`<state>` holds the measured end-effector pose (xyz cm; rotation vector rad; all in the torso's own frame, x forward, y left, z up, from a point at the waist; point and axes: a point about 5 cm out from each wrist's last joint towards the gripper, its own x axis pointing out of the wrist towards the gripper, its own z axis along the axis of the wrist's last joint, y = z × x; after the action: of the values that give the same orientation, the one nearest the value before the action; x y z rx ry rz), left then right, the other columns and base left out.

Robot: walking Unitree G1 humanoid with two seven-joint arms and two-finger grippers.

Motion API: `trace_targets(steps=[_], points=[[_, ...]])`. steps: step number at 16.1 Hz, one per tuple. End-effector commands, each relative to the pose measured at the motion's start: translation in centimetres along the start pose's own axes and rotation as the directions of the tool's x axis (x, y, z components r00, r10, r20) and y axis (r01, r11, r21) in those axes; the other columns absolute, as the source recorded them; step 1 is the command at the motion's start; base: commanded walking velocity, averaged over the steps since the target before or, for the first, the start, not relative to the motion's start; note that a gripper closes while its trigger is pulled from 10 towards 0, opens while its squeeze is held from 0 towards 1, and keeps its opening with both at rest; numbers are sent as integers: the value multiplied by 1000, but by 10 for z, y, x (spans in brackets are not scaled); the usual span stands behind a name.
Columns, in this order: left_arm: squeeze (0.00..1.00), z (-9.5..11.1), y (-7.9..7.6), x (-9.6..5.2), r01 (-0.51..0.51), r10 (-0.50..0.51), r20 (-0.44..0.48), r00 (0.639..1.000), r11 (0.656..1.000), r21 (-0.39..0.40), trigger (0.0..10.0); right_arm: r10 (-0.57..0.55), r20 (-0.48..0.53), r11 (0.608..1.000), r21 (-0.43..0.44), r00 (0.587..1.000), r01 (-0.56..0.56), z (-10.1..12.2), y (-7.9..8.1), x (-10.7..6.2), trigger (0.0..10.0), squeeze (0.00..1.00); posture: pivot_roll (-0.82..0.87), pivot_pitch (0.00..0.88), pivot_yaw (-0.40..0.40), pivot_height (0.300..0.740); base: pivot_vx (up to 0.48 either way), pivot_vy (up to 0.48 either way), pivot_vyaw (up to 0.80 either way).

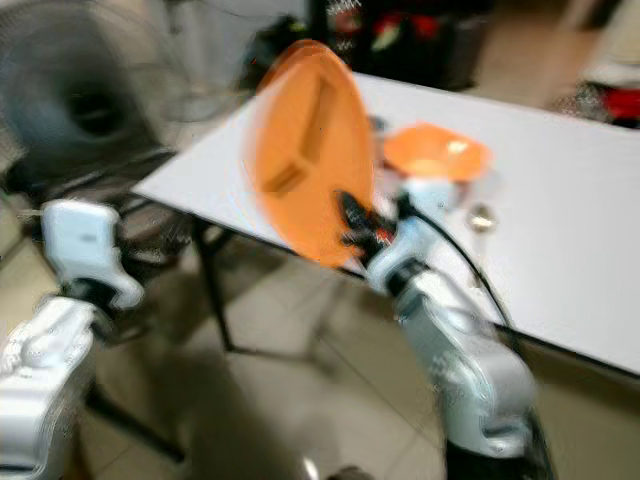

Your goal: Setting the table

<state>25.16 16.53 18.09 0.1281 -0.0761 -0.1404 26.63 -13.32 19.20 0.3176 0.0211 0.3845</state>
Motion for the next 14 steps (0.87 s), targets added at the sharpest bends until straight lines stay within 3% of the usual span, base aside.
trace_targets(steps=[1,3,9,12,14], points=[[0,1,4,1,-13,13,-1,1000,1000,3,10000,36,50,999,-9,998,-35,10,10,1,10000,0,-53,0,31,740,0,0,-800],[0,0,0,1,-7,7,-6,1000,1000,-8,10000,14,34,1000,-6,999,-14,7,8,-2,10000,0,-55,0,32,740,0,0,-800],[0,-1,-1,2,-6,5,-10,1000,1000,-10,10000,-17,-19,999,28,1000,17,-3,4,-5,10000,0,-59,0,28,740,0,356,-800],[0,-2,3,2,-24,26,-23,999,998,53,10000,-11,-37,999,45,999,13,-6,5,-5,10000,0,-57,0,25,740,0,-80,-800],[0,-4,4,1,-36,36,-30,999,999,24,10000,-6,-54,999,45,999,8,-8,5,-4,10000,0,-51,0,22,740,0,-172,-200]])
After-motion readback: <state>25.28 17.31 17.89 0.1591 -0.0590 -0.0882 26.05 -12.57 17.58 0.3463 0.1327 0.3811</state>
